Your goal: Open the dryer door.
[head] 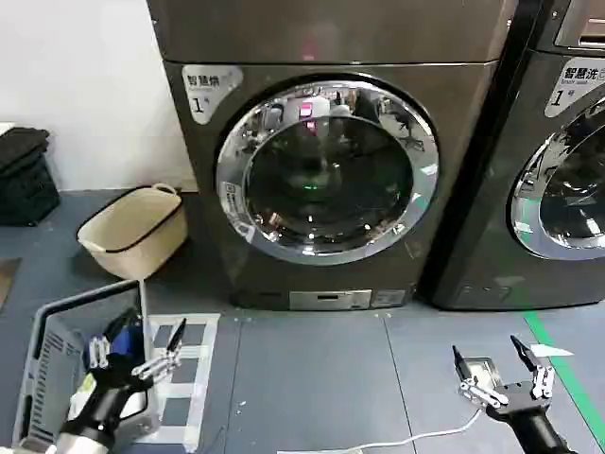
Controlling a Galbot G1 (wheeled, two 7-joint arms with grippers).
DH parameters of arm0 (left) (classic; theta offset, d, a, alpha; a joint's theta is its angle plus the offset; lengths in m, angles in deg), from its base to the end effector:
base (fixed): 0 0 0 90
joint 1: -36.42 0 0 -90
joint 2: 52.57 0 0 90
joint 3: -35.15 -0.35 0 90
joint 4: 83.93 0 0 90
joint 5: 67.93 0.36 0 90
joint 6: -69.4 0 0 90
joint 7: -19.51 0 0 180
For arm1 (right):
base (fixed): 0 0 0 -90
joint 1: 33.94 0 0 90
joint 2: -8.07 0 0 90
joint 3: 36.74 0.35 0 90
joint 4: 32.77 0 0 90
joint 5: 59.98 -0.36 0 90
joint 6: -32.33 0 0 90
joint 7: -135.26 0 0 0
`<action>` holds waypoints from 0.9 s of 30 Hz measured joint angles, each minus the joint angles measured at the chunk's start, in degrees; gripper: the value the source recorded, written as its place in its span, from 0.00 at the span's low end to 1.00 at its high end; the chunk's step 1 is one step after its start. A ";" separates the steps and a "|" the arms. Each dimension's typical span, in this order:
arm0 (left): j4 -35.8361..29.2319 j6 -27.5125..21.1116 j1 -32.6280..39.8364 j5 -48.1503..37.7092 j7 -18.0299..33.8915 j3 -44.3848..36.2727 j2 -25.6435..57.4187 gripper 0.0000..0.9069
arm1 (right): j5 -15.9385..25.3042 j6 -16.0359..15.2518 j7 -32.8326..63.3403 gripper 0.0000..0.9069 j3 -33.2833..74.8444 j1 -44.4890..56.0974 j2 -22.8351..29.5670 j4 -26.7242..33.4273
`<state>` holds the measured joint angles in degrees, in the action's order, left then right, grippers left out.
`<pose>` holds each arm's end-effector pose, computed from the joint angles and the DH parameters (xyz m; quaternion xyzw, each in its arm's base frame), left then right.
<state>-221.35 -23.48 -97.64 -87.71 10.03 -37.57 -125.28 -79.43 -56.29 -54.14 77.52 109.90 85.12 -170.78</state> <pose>0.1257 0.0943 -0.2046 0.0930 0.9946 0.0415 0.0215 0.0826 -0.1149 -0.2116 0.0329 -0.9973 0.0641 0.0109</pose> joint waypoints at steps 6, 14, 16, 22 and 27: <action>-0.05 0.02 -0.04 0.10 -0.04 -0.03 -0.05 1.00 | -0.15 -1.59 0.11 1.00 -0.88 -1.90 -1.62 0.06; -0.53 0.03 -0.18 0.47 -0.12 -0.23 -0.14 1.00 | -2.87 -4.32 -0.04 1.00 -2.87 -6.88 -7.08 0.88; -0.70 0.02 -0.23 0.56 -0.14 -0.27 -0.20 1.00 | -4.50 -4.73 -0.14 1.00 -3.47 -8.21 -9.06 1.27; -1.19 0.01 -0.63 0.99 -0.20 -0.41 -0.54 1.00 | -8.43 -5.27 -0.34 1.00 -4.73 -12.10 -14.72 2.57; -1.73 0.02 -0.93 1.41 -0.30 -0.53 -0.94 1.00 | -12.50 -5.56 -0.15 1.00 -6.87 -16.07 -20.21 4.47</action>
<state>-223.09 -23.46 -98.57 -86.31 9.73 -38.10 -126.22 -91.93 -61.86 -54.29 70.65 93.83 64.91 -166.31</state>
